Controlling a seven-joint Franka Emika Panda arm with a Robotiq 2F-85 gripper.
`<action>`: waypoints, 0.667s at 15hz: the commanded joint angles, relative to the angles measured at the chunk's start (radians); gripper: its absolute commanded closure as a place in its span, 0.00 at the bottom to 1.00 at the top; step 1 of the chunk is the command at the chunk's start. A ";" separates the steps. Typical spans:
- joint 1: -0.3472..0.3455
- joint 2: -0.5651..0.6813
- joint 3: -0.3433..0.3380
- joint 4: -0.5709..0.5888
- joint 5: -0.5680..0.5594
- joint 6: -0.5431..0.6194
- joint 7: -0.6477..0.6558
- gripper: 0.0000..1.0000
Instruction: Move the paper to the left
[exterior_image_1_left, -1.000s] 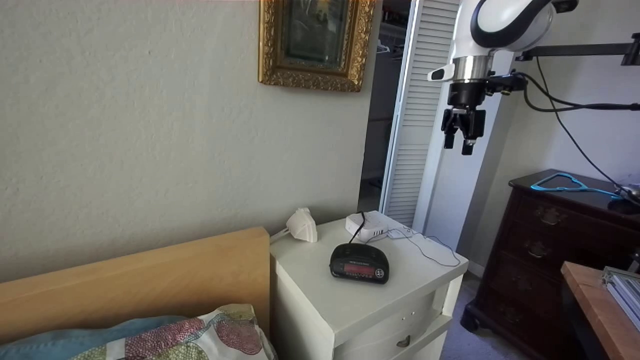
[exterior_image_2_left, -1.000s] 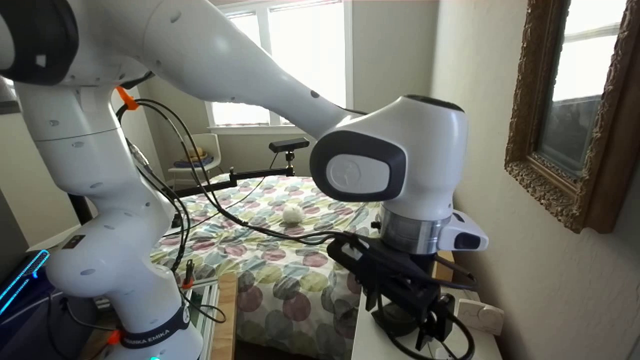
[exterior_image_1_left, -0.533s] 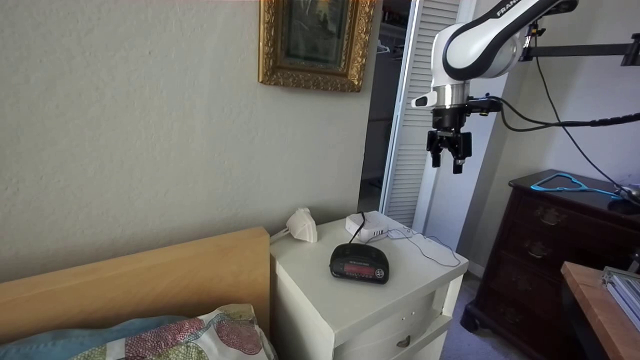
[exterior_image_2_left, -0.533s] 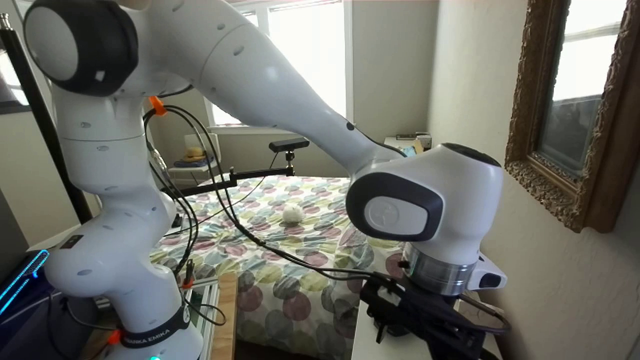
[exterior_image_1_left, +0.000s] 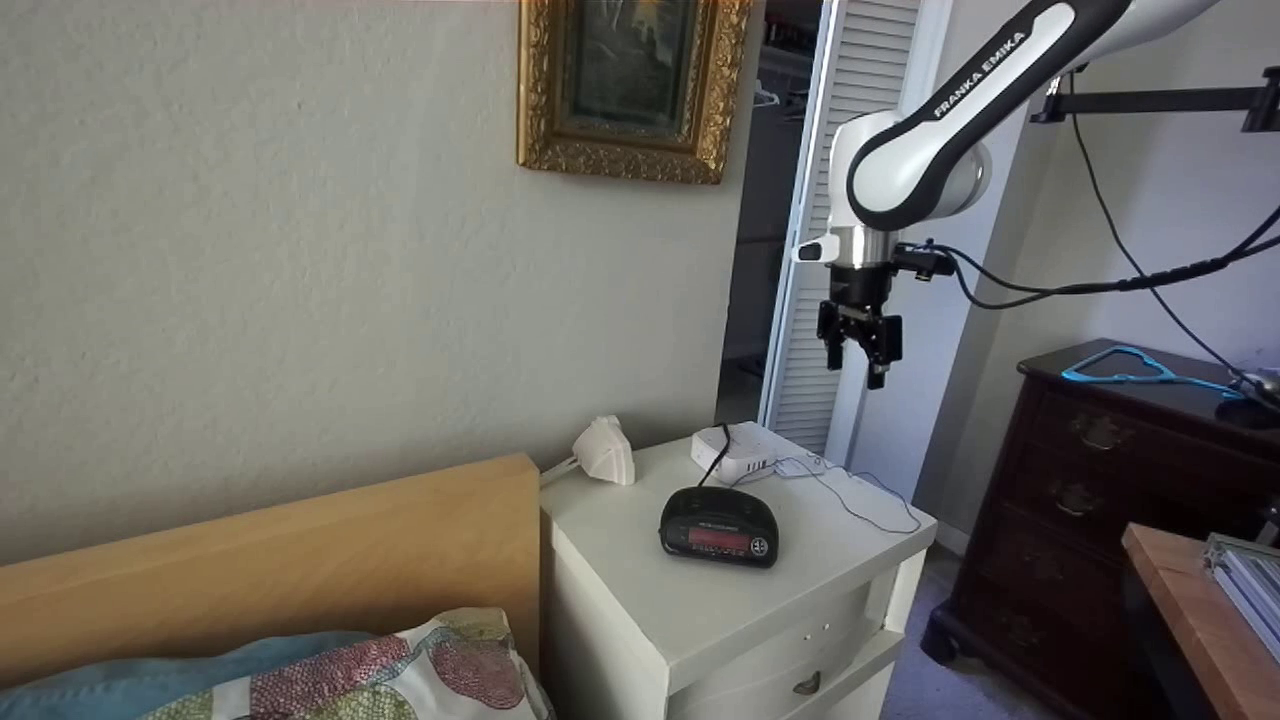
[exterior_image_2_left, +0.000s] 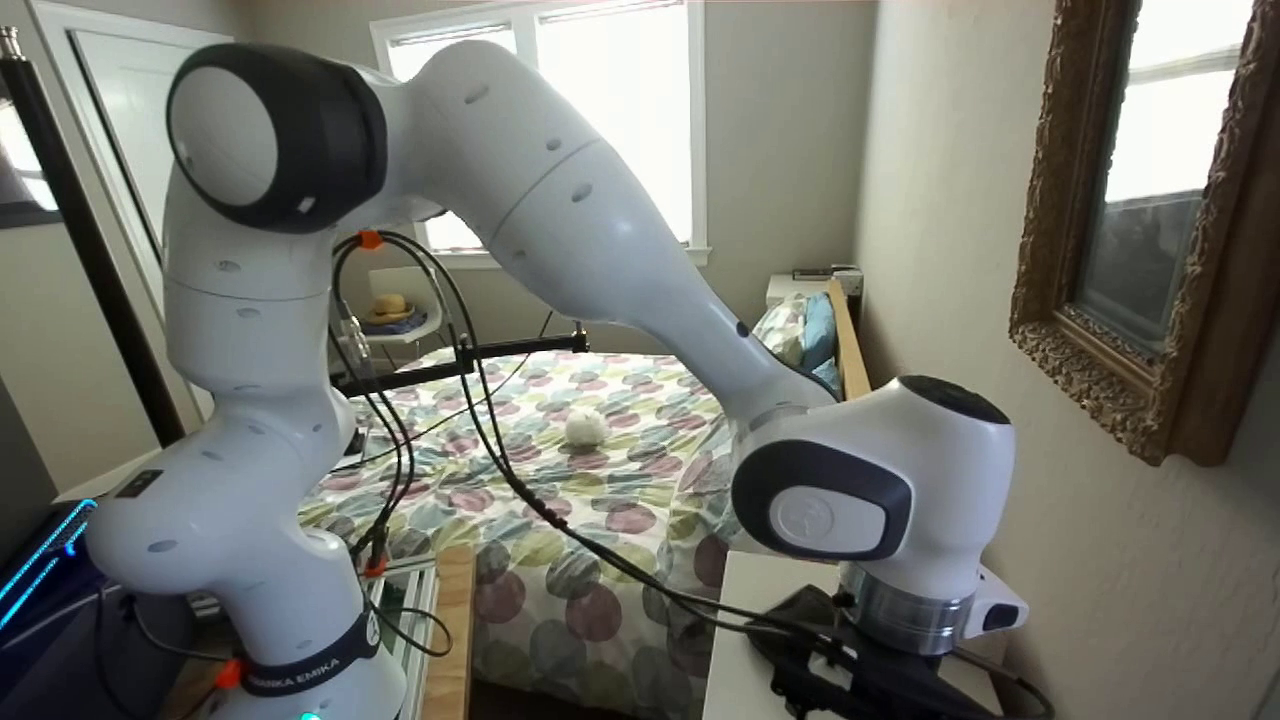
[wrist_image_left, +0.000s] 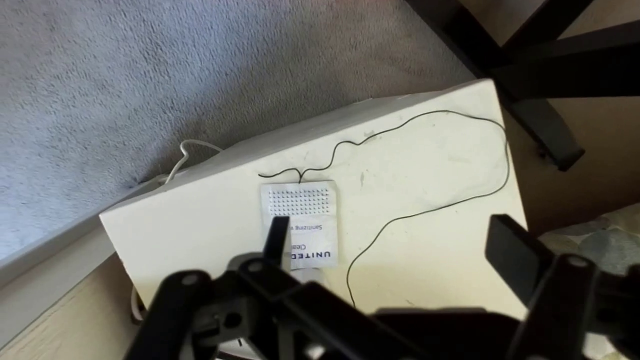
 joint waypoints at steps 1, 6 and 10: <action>-0.042 0.062 0.031 -0.002 0.006 0.139 -0.004 0.00; -0.080 0.135 0.062 -0.001 0.011 0.218 0.012 0.00; -0.101 0.166 0.092 -0.001 0.014 0.223 0.004 0.00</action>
